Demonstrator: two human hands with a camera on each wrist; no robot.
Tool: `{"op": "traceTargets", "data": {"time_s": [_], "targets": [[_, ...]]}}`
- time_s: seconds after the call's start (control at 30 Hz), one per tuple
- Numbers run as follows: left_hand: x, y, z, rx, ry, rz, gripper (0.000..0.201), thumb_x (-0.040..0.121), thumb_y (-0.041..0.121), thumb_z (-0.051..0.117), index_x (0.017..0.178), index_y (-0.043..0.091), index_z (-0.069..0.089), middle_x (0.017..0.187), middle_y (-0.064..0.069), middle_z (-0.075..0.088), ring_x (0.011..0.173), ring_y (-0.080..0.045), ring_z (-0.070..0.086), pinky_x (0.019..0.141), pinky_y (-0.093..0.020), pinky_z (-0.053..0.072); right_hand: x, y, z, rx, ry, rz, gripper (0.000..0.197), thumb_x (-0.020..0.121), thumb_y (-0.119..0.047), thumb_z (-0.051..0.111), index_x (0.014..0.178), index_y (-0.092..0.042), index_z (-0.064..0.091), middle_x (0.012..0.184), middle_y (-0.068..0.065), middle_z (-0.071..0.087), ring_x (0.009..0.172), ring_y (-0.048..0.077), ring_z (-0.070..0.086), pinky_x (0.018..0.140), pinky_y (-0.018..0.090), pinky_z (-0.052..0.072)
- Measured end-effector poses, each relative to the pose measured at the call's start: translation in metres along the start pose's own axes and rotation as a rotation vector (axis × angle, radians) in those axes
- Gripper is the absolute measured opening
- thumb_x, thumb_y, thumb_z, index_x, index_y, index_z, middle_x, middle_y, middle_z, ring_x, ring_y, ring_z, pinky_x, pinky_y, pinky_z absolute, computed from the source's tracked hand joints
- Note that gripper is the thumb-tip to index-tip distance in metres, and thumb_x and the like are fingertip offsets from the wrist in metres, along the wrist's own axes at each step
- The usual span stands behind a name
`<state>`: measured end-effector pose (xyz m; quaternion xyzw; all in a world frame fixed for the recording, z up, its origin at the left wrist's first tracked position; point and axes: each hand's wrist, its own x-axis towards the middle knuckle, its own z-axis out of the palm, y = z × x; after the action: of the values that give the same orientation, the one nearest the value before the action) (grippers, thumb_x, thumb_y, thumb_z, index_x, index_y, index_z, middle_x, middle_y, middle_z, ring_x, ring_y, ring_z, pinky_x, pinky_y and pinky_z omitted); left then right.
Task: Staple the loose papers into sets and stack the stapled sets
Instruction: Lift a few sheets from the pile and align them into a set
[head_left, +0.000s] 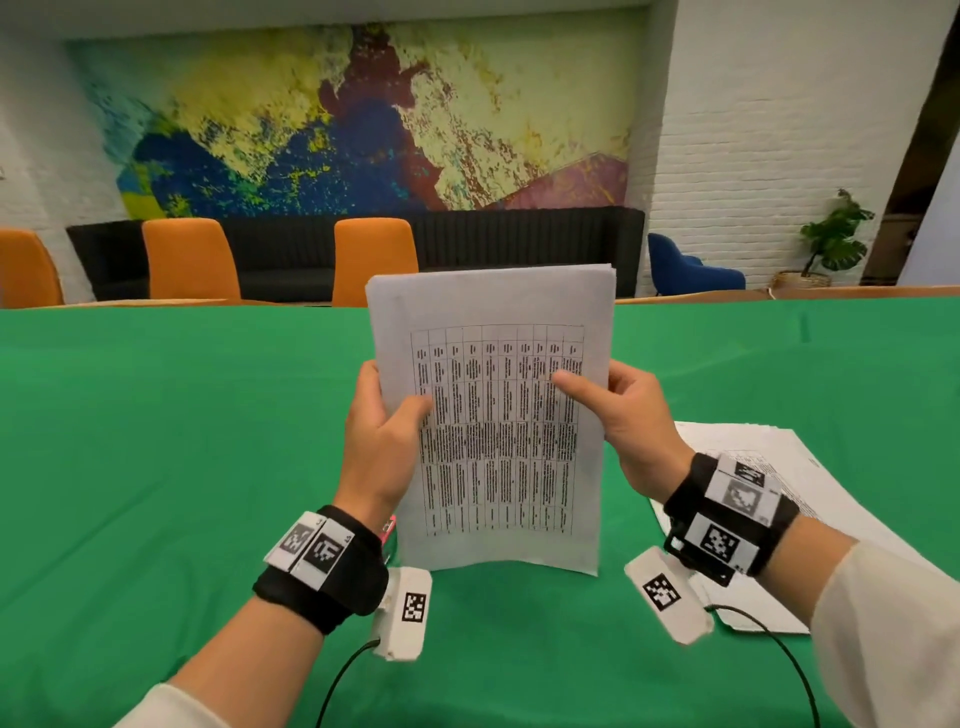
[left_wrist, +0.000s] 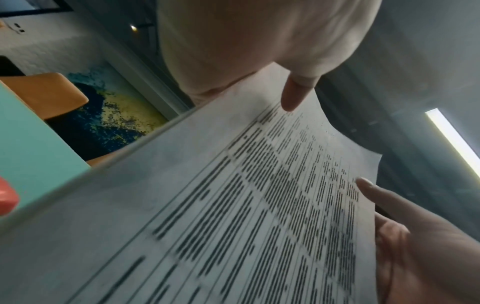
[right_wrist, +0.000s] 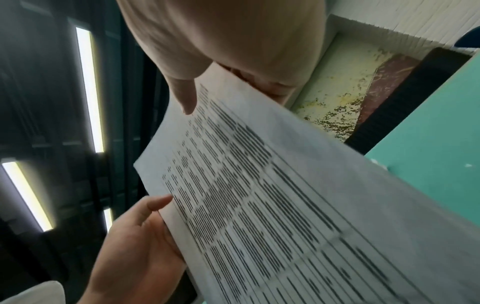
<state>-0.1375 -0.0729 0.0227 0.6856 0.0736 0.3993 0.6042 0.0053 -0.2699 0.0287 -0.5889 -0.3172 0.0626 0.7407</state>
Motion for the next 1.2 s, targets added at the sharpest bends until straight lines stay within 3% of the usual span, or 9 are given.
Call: {"op": "traceTargets", "data": {"time_s": [0.23, 0.33, 0.47, 0.6, 0.73, 0.87, 1.0, 1.13, 1.2], "targets": [[0.041, 0.045, 0.007, -0.061, -0.008, 0.142, 0.027, 0.088, 0.012, 0.056, 0.115, 0.015, 0.057, 0.110, -0.016, 0.068, 0.096, -0.027, 0.070, 0.080, -0.049, 0.060, 0.030, -0.046, 0.007, -0.040, -0.016, -0.085, 0.020, 0.094, -0.017, 0.073, 0.112, -0.007, 0.072, 0.106, 0.014, 0.079, 0.095, 0.031, 0.077, 0.082, 0.045, 0.064], [0.051, 0.049, 0.009, -0.081, 0.016, 0.158, 0.022, 0.093, 0.006, 0.054, 0.112, 0.016, 0.058, 0.106, -0.010, 0.068, 0.092, -0.021, 0.070, 0.076, -0.041, 0.060, 0.035, -0.055, 0.011, -0.027, -0.003, -0.108, 0.021, 0.097, -0.016, 0.071, 0.115, -0.006, 0.071, 0.106, 0.014, 0.078, 0.093, 0.028, 0.077, 0.077, 0.041, 0.064], [0.036, 0.025, 0.005, -0.091, -0.008, 0.059, 0.029, 0.095, 0.003, 0.055, 0.122, 0.015, 0.060, 0.114, -0.007, 0.074, 0.102, -0.023, 0.074, 0.079, -0.035, 0.060, 0.026, -0.039, 0.010, -0.024, -0.007, -0.043, 0.022, 0.098, -0.022, 0.069, 0.112, -0.006, 0.071, 0.101, 0.010, 0.079, 0.089, 0.026, 0.077, 0.083, 0.050, 0.064], [0.028, 0.020, 0.003, -0.035, -0.022, 0.073, 0.035, 0.098, -0.003, 0.054, 0.129, 0.013, 0.050, 0.114, -0.008, 0.072, 0.103, -0.025, 0.073, 0.075, -0.029, 0.061, 0.025, -0.042, 0.012, 0.008, 0.016, -0.093, 0.024, 0.100, -0.022, 0.065, 0.121, -0.011, 0.067, 0.107, 0.010, 0.077, 0.091, 0.024, 0.075, 0.082, 0.048, 0.064], [0.045, 0.045, -0.002, 0.010, -0.023, 0.333, 0.070, 0.092, -0.005, 0.055, 0.142, 0.042, 0.040, 0.124, -0.019, 0.061, 0.096, -0.029, 0.068, 0.081, -0.040, 0.061, 0.035, -0.066, 0.014, -0.001, -0.025, -0.297, 0.028, 0.107, -0.018, 0.056, 0.132, -0.029, 0.060, 0.116, 0.011, 0.074, 0.097, 0.022, 0.070, 0.080, 0.034, 0.060], [0.056, 0.052, -0.004, 0.226, -0.044, 0.447, 0.044, 0.096, -0.006, 0.050, 0.126, 0.024, 0.065, 0.116, 0.011, 0.066, 0.094, -0.003, 0.062, 0.079, -0.029, 0.055, 0.038, -0.071, 0.014, -0.095, 0.005, -0.355, 0.021, 0.108, -0.014, 0.053, 0.115, -0.014, 0.072, 0.111, 0.003, 0.075, 0.097, 0.010, 0.067, 0.080, 0.021, 0.055], [0.052, 0.044, -0.008, 0.261, -0.019, 0.412, 0.041, 0.098, -0.005, 0.052, 0.126, 0.021, 0.066, 0.110, 0.027, 0.065, 0.094, 0.000, 0.063, 0.083, -0.036, 0.060, 0.037, -0.059, 0.009, -0.132, 0.070, -0.324, 0.025, 0.108, -0.019, 0.054, 0.103, -0.023, 0.077, 0.106, -0.005, 0.071, 0.092, 0.007, 0.062, 0.070, 0.021, 0.051], [0.045, 0.046, -0.009, 0.221, -0.031, 0.405, 0.049, 0.102, -0.002, 0.053, 0.139, 0.029, 0.052, 0.110, 0.029, 0.062, 0.092, -0.009, 0.068, 0.076, -0.042, 0.064, 0.039, -0.058, 0.003, -0.062, 0.084, -0.299, 0.015, 0.104, -0.027, 0.061, 0.114, -0.024, 0.072, 0.099, -0.011, 0.074, 0.090, 0.011, 0.064, 0.070, 0.030, 0.053], [0.045, 0.045, -0.008, 0.178, -0.009, 0.371, 0.050, 0.103, 0.000, 0.053, 0.142, 0.029, 0.046, 0.118, 0.016, 0.061, 0.094, -0.015, 0.069, 0.077, -0.045, 0.065, 0.040, -0.056, 0.001, -0.003, 0.009, -0.240, 0.037, 0.094, -0.044, 0.071, 0.124, -0.024, 0.065, 0.100, -0.009, 0.074, 0.087, 0.009, 0.066, 0.064, 0.025, 0.054]]}}
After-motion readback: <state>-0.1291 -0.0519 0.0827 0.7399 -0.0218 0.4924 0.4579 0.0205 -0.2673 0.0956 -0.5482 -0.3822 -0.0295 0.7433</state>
